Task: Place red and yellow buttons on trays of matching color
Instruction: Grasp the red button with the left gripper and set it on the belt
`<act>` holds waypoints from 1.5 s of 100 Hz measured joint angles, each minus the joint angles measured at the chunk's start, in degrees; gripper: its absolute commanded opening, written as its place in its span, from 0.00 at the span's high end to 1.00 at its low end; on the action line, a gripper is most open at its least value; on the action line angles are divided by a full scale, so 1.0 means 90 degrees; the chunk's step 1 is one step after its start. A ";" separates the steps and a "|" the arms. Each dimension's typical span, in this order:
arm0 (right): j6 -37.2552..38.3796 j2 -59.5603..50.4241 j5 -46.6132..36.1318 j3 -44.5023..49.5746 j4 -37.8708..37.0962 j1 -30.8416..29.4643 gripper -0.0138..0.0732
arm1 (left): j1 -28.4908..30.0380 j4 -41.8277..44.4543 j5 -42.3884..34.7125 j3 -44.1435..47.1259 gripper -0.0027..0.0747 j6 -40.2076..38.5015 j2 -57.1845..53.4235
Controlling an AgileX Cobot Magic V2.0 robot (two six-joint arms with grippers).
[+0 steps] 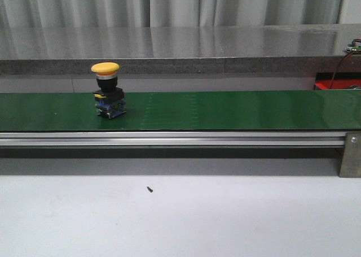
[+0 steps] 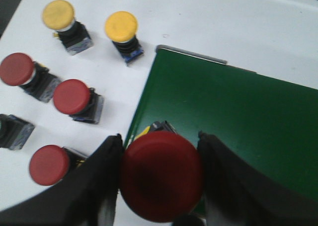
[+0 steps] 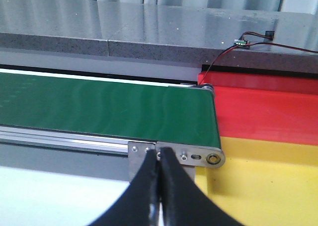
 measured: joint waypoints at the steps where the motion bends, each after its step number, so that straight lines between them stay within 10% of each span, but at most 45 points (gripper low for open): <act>1: 0.0000 0.0000 0.0000 0.0000 0.0000 0.0000 0.92 | -0.0022 0.0000 0.0000 -0.0006 0.71 0.0000 0.0024; 38: 0.0000 0.0000 0.0000 0.0000 0.0000 0.0000 0.92 | -0.0601 -0.0032 0.0015 -0.0057 0.68 0.0050 0.0928; 72: 0.0000 0.0000 0.0000 0.0000 0.0000 0.0000 0.92 | -0.0610 -0.0366 0.0006 -0.0195 0.15 0.0398 0.1185; 122: 0.0000 0.0000 -0.0162 0.0000 0.0000 0.0000 0.92 | -0.0640 -0.1955 0.0862 -0.1383 0.15 0.1621 0.0793; 150: 0.0000 0.0000 -0.0179 -0.0107 0.0117 0.0000 0.92 | -0.1093 -0.1930 0.0075 -0.0180 0.25 0.1966 -0.0752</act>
